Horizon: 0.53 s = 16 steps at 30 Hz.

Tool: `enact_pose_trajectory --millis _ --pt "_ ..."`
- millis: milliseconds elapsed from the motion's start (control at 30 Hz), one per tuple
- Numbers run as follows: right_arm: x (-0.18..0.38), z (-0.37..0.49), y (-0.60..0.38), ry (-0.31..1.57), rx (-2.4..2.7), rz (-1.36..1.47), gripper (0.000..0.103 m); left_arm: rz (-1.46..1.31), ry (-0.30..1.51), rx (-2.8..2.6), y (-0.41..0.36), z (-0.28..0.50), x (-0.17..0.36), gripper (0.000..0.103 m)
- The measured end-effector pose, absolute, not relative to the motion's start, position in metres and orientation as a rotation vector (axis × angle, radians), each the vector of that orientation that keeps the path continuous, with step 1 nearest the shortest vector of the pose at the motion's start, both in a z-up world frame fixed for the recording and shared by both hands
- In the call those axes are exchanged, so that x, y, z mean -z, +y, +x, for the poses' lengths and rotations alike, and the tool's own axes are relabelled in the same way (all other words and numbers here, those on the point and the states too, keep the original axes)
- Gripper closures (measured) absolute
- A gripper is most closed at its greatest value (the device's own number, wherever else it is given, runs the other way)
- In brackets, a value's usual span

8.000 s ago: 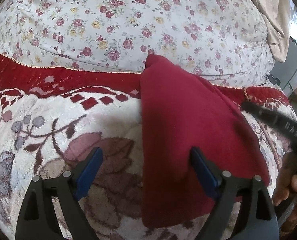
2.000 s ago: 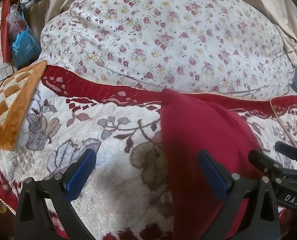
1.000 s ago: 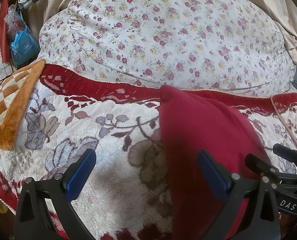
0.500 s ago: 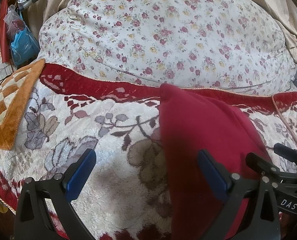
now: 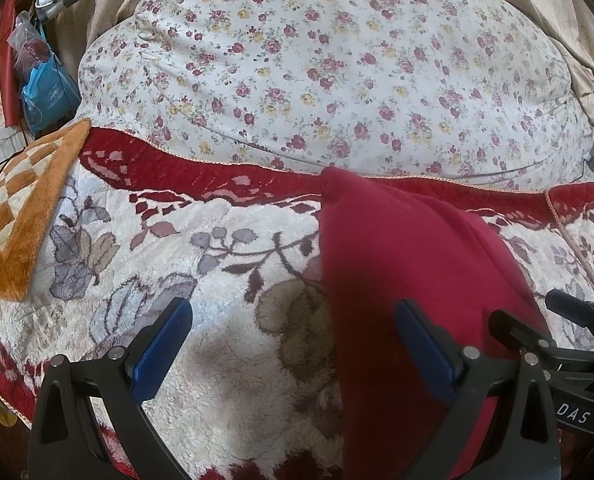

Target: Fold small clothes

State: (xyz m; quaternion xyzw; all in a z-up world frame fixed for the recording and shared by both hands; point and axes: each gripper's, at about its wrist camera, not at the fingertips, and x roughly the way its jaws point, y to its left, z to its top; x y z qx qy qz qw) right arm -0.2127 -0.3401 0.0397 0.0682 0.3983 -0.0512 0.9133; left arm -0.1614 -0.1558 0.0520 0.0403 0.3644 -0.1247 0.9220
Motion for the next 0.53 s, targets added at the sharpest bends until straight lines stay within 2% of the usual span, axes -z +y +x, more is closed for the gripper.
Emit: enact_pose_trajectory --millis 533 --pt "-0.0410 -0.2136 -0.3442 0.812 0.103 0.144 0.009 0.115 0.733 0.282 -0.1538 -0.1616 -0.0529 0.002"
